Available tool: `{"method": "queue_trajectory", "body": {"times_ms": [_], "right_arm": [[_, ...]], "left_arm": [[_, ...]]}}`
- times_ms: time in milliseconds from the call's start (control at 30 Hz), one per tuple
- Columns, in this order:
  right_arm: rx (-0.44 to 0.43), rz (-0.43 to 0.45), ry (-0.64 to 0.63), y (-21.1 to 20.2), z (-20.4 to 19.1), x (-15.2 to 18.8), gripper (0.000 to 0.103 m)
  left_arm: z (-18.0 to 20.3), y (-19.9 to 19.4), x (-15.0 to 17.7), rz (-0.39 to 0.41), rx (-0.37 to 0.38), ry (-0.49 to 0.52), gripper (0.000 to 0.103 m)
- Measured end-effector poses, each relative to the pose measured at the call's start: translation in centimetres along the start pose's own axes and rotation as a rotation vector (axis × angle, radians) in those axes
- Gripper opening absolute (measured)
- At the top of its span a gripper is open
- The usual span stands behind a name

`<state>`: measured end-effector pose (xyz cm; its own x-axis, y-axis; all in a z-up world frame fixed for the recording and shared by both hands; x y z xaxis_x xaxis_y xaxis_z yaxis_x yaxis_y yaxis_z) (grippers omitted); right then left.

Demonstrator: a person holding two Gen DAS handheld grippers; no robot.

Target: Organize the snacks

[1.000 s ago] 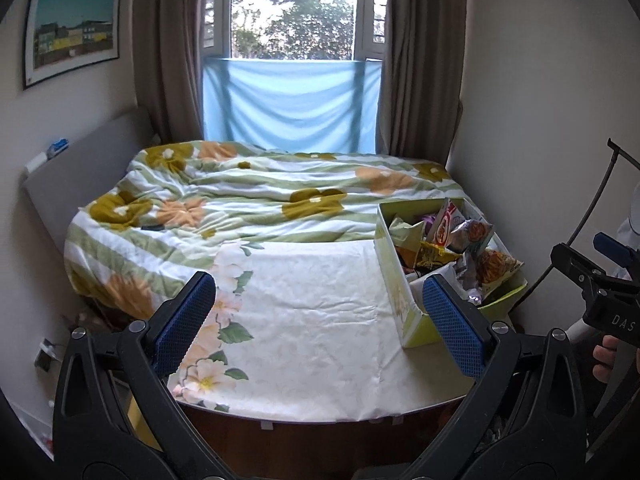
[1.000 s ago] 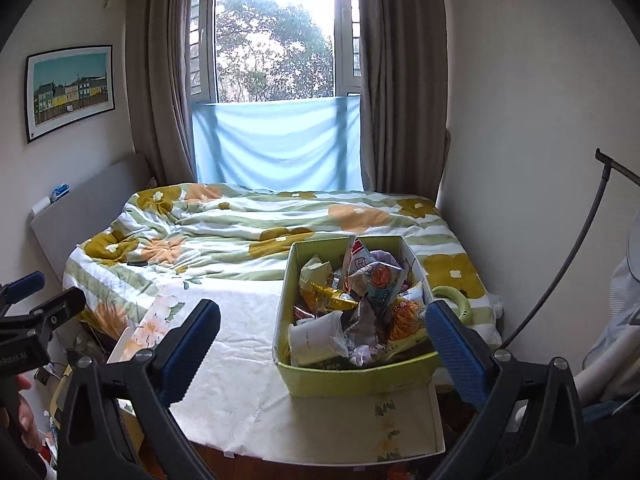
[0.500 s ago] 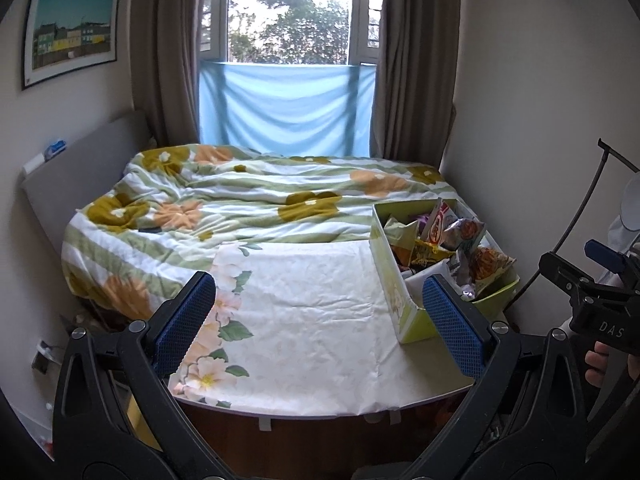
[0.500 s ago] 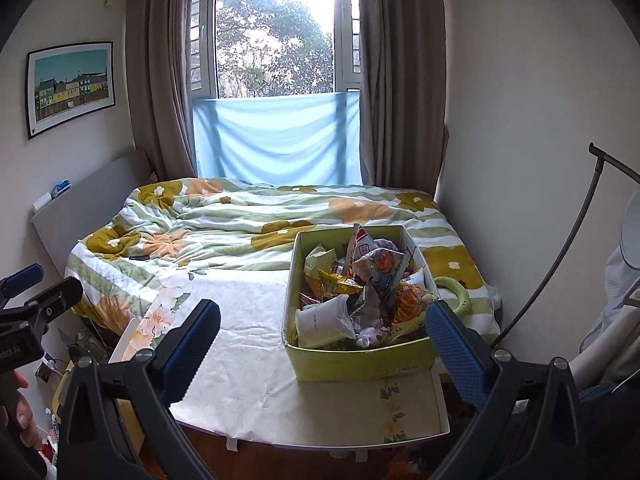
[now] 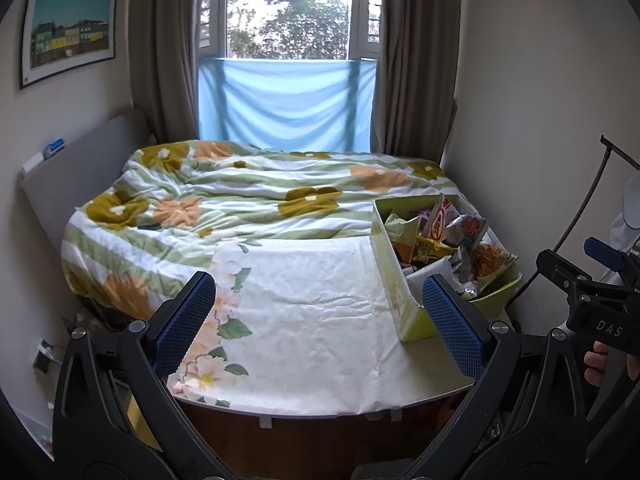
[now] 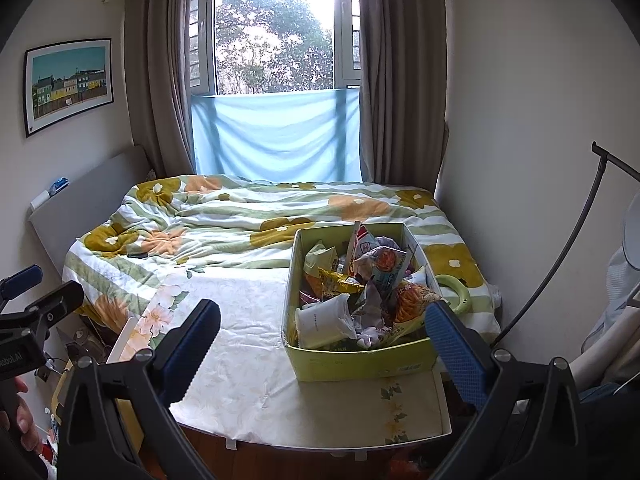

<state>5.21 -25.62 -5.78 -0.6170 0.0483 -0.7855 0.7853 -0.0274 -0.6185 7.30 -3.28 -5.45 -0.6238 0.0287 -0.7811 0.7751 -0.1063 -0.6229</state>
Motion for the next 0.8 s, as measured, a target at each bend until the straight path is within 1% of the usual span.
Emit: {"method": "queue_trajectory", "body": {"times_ms": [433,800], "right_arm": [[0.010,-0.015,0.006,0.78,0.44,-0.09,0.102],[0.012,-0.014,0.006,0.81,0.38,-0.13,0.102]], "left_arm": [[0.15,0.31,0.17,-0.007,0.018,0.013,0.102],[0.34,0.32,0.12,-0.001,0.003,0.033,0.102]]}}
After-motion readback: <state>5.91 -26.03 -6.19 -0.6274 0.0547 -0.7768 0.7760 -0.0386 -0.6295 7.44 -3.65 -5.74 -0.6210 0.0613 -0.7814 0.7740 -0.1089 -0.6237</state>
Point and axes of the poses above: each gripper's, at about its wrist camera, not at the fingertips, and y roughly the way its jaws point, z to its right, x to its underside, the point moved 10 cm from there along y, roughly the way its jaws point, and after that the axes turned 4 degrees about -z, right-handed, at the moved point
